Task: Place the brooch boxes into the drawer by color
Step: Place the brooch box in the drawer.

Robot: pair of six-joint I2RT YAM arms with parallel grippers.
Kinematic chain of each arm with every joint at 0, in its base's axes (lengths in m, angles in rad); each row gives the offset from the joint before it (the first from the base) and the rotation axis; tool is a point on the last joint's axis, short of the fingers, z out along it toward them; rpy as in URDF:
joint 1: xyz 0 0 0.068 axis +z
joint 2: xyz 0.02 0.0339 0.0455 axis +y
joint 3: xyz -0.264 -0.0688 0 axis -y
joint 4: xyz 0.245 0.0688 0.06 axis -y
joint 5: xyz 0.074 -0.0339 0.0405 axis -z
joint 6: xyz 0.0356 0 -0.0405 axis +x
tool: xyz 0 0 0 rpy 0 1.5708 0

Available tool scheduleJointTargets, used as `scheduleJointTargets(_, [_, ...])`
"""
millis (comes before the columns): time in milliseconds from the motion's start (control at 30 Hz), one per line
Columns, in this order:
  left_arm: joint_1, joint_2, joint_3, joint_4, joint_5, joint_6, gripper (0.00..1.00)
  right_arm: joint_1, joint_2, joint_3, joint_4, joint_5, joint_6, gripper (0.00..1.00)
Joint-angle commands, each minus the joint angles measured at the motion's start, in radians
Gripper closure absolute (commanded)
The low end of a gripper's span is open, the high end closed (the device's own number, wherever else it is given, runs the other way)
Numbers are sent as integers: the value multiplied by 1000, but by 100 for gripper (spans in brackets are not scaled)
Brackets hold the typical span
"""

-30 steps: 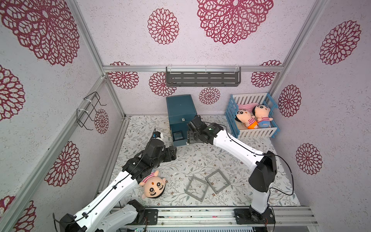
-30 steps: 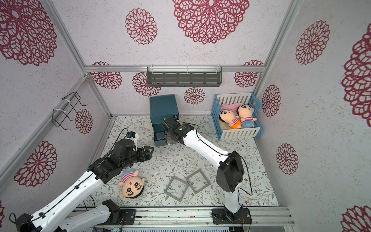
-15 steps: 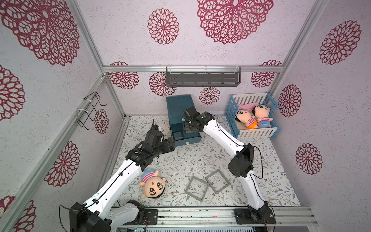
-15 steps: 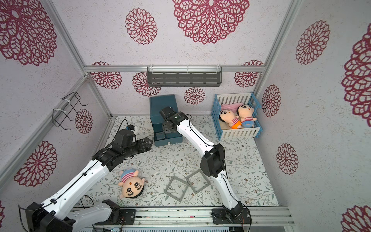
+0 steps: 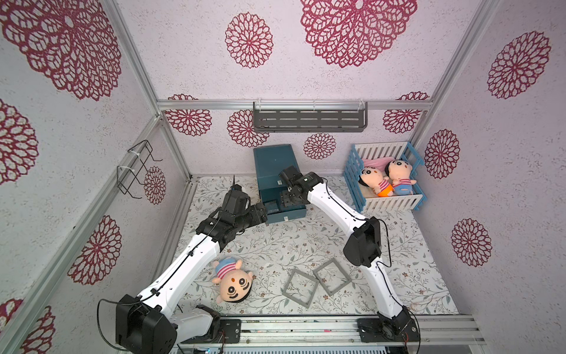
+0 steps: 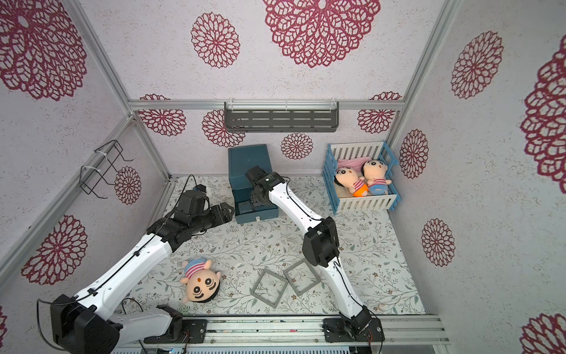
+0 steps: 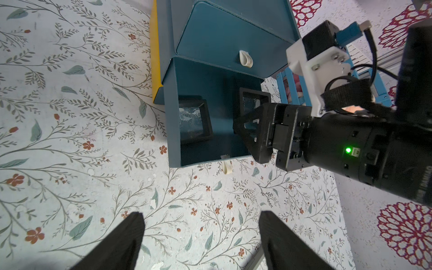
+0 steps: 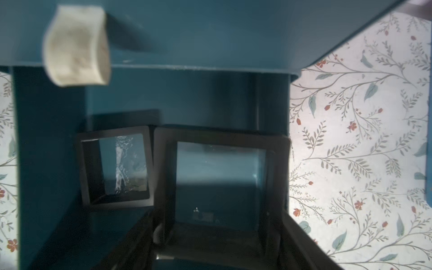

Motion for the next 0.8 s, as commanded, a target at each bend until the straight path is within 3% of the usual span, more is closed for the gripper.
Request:
scheduleJointTargets(0, [11, 9, 22, 19, 14, -8, 16, -11, 12, 26, 37, -13, -19, 43])
scheduleJointTargets(400, [20, 32, 27, 25, 27, -19, 15, -15, 52, 30, 62, -39, -2, 37])
scheduleJointTargets(767, [59, 98, 84, 17, 56, -25, 14, -19, 80, 39, 57, -43, 8, 21])
